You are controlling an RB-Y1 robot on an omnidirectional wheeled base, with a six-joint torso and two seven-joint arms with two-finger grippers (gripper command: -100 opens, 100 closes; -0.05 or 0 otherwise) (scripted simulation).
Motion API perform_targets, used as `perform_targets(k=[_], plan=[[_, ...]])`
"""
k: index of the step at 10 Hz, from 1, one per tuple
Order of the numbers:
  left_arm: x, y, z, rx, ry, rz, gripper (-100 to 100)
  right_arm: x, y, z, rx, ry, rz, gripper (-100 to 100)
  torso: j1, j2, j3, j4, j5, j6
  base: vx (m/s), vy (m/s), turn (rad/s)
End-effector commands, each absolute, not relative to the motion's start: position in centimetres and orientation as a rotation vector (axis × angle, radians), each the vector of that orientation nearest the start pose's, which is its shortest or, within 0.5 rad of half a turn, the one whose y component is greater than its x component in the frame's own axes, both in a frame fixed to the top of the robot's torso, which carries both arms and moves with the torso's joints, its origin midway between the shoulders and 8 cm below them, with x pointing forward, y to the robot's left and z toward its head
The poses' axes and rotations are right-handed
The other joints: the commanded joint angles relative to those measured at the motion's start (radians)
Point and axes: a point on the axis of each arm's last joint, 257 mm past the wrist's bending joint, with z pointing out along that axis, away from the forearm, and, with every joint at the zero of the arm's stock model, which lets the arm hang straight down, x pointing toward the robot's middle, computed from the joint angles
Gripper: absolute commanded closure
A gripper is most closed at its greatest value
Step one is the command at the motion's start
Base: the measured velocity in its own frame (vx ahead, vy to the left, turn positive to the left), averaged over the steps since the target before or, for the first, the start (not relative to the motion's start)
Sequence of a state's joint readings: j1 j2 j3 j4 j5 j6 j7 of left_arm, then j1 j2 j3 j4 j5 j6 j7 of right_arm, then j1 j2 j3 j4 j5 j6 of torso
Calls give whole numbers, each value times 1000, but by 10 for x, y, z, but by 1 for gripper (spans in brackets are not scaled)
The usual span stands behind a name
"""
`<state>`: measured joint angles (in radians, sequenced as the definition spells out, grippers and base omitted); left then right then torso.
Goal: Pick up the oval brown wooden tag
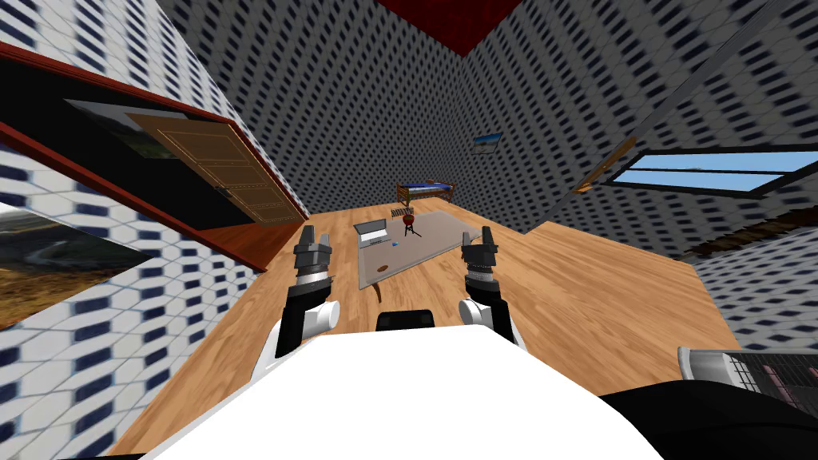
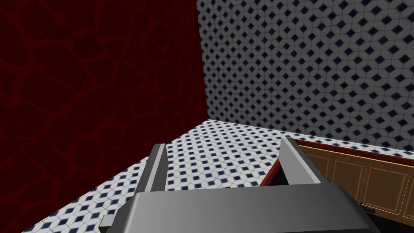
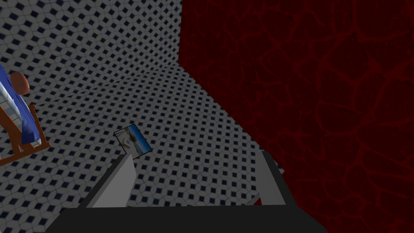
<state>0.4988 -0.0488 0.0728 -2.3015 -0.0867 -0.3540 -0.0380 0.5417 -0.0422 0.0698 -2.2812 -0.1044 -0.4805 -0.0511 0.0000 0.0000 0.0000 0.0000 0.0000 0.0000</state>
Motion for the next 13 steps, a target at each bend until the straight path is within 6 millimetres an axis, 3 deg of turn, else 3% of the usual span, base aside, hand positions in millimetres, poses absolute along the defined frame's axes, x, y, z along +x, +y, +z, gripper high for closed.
perform_targets(k=[1, 5, 9, 13], plan=[[363, 305, 3, -706, 736, -1105, -100, 346, -269, 6, 775, 609, 1457, 0, 0, 0, 0, 0, 0, 0, -10, -2, -34], [390, 311, -17, -698, 827, -1097, -100, 346, -269, 6, 775, 609, 1457, 0, 0, 2, 1, 0, 0, 0, -31, -5, -55], [432, 334, -46, -764, 899, -1074, -100, 346, -269, 6, 775, 609, 1457, 0, 0, 2, 1, 1, 0, 0, -40, -9, -102], [459, 354, -76, -847, 944, -1049, -100, 346, -269, 6, 775, 609, 1457, 0, -1, 1, 1, 0, 0, 0, -24, -11, -66]])
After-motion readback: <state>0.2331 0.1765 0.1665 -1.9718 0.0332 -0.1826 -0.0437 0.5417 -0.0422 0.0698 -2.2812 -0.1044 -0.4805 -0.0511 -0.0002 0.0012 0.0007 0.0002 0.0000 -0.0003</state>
